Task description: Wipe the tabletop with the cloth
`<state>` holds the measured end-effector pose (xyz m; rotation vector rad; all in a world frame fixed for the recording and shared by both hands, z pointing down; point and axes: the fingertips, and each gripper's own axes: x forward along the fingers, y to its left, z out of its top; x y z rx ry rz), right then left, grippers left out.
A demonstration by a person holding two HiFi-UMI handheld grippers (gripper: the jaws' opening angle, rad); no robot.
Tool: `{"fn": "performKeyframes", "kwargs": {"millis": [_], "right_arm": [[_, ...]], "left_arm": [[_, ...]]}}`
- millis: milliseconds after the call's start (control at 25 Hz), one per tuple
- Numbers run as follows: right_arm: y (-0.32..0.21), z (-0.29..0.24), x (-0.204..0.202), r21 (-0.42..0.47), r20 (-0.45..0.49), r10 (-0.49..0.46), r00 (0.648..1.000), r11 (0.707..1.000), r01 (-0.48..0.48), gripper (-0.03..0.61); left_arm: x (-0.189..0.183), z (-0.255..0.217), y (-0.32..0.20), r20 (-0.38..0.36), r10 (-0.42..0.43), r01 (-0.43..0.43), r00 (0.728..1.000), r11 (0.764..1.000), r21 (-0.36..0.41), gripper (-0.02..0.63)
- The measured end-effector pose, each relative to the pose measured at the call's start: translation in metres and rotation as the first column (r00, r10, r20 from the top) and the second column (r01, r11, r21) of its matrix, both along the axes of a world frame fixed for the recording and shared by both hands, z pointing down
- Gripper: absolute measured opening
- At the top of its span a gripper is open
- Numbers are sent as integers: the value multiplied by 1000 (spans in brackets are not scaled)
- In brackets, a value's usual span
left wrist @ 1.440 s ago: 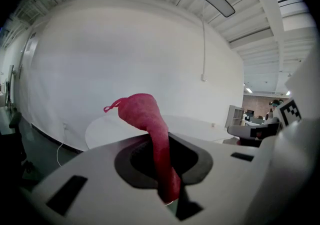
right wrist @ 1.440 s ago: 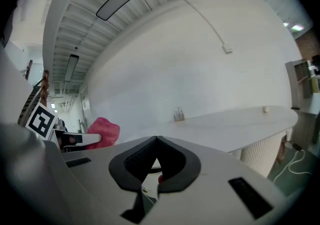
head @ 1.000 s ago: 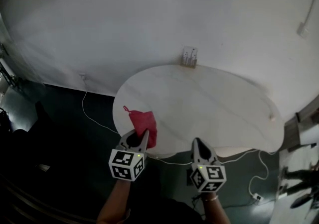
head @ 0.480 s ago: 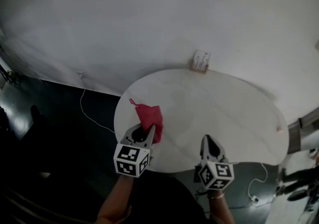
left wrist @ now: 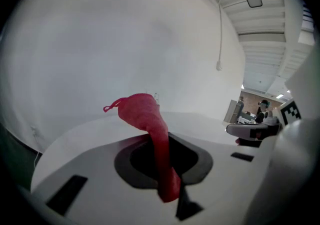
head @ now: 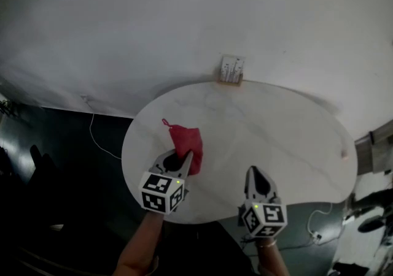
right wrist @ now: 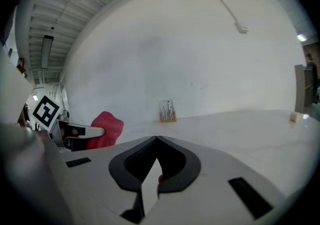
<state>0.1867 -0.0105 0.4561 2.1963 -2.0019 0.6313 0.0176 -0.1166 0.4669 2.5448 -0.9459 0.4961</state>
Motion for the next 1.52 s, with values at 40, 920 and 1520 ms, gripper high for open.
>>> {"fn": "performKeyframes", "kwargs": {"millis": [40,920,1520], "right_arm": [[1,2,4,-10,-2,6,1000,1000,-6,3],[-33,17,25,-40,40,-21,999,999,23,3],[-95,18,-86,-50,37,-179,983,982,181,3]], "left_arm": [[12,3,-2,4,22,-22,1000,1000,-14,44],[95,113,-32,300,123,-52,946,971,-233,44],[-150,117,-95,369,-171,250,913,952,-177,44]]}}
